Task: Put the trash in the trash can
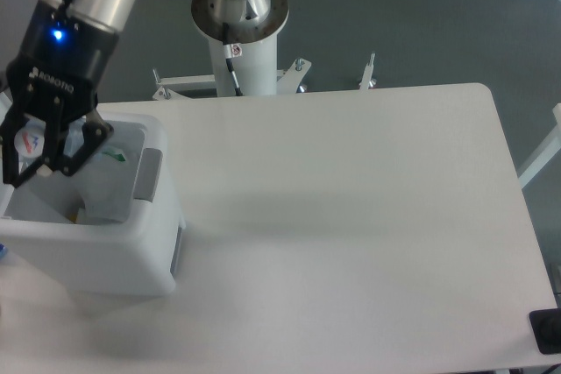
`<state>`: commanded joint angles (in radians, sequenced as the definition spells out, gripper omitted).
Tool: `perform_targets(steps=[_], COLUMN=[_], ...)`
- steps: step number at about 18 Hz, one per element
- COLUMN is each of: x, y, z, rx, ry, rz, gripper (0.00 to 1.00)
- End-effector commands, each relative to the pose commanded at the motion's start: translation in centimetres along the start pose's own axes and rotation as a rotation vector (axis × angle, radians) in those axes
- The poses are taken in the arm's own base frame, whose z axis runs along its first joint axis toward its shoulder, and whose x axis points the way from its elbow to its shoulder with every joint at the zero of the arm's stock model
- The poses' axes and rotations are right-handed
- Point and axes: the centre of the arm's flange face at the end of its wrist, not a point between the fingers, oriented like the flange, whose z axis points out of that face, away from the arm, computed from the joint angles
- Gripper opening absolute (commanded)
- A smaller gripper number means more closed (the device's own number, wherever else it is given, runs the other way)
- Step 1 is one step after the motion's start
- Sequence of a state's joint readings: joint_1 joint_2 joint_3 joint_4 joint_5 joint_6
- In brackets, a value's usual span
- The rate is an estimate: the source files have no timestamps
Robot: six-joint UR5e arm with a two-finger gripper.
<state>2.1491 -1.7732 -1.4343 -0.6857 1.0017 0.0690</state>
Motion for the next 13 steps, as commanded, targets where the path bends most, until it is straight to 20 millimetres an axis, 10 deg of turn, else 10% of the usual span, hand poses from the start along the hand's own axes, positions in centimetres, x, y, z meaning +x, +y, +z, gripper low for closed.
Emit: perform_targets(steps=[5,8,13], x=[-0.2,-1.7,-12.9], y=[-0.1,-0.4,-0.7], z=[-0.2,-0.8,-6.8], rx=[0.0,0.01,0.04], ry=[-0.014,-0.037,-0.279], rz=[0.012,0.006,0.017], gripper=[1.0,1.0,1.0])
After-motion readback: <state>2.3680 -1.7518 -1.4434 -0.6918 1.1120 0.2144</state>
